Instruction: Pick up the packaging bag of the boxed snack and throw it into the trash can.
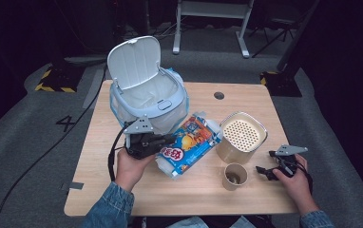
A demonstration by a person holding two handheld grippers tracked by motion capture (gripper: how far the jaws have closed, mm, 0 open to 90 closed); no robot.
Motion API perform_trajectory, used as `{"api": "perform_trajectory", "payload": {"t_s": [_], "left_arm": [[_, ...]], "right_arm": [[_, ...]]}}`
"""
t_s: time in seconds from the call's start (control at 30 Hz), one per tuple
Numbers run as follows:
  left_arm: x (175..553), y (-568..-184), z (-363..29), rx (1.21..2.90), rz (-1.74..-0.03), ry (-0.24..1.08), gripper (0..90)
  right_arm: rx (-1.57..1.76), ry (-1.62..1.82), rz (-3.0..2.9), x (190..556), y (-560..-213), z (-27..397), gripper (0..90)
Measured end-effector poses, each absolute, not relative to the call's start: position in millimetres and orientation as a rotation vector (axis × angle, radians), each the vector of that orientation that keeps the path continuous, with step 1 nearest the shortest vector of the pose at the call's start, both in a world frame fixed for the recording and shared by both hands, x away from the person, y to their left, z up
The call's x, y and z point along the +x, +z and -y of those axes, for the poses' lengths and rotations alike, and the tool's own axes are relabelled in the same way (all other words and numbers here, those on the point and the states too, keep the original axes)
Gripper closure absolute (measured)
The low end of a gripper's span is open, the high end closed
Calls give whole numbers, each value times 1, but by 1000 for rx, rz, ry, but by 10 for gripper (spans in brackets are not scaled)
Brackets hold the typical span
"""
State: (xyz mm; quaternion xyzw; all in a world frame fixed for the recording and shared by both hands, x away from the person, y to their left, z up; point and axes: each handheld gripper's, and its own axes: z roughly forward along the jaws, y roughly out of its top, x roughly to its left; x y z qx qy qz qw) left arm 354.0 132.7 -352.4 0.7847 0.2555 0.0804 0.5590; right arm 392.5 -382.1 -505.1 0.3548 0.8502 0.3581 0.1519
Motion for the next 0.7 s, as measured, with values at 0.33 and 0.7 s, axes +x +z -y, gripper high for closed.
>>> {"api": "perform_trajectory", "payload": {"t_s": [0.33, 0.7], "left_arm": [[348, -331, -137, 1755, -550, 260, 891], [352, -307, -141, 1751, -516, 304, 891]], "right_arm": [[1018, 1028, -2440, 393, -505, 382, 29], [1018, 1028, -2440, 393, -505, 382, 29]]}}
